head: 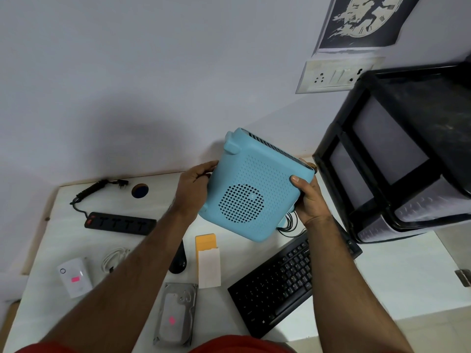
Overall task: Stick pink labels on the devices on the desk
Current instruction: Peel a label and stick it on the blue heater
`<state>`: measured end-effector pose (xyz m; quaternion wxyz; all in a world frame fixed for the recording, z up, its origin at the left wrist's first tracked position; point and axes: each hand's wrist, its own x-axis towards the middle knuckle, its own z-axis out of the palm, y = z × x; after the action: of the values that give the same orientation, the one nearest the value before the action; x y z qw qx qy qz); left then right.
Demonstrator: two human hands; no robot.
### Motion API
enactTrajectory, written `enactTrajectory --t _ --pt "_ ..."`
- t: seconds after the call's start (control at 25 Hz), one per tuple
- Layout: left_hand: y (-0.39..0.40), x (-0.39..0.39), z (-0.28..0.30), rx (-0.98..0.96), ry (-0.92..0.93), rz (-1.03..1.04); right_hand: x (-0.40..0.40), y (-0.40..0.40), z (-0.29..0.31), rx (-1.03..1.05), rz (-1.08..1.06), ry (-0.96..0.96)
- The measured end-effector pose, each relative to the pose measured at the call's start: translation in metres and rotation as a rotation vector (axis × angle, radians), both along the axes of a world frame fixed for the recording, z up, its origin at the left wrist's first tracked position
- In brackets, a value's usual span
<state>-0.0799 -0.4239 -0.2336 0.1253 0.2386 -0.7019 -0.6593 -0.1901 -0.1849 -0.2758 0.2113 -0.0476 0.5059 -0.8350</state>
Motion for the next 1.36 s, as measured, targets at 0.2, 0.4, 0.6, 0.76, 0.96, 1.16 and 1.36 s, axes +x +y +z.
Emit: enactTrajectory --t 0.2,0.4,0.6,0.76,0.96,1.16,1.36 --pt "-0.004 0.001 -0.007 -0.004 -0.025 0.062 0.001 -0.001 0.001 0.025 0.016 -0.013" --pt "-0.003 0.000 -0.008 0.012 -0.022 0.061 0.003 -0.002 -0.003 0.020 0.041 -0.003" --pt "0.007 -0.014 -0.013 -0.348 -0.087 0.124 -0.011 -0.006 0.002 0.155 0.007 -0.047" --pt "0.007 -0.029 -0.008 -0.969 -0.029 0.177 -0.024 -0.010 0.020 0.268 -0.031 -0.060" --pt "0.006 -0.054 0.003 -1.376 0.033 0.040 -0.050 -0.015 0.043 0.440 0.011 0.122" --pt "0.003 -0.084 0.001 -1.167 -0.191 -0.389 -0.071 -0.054 0.072 1.025 0.271 0.708" --pt "-0.007 -0.060 -0.038 -0.747 -0.240 -0.234 -0.056 -0.113 0.062 1.401 0.510 1.100"
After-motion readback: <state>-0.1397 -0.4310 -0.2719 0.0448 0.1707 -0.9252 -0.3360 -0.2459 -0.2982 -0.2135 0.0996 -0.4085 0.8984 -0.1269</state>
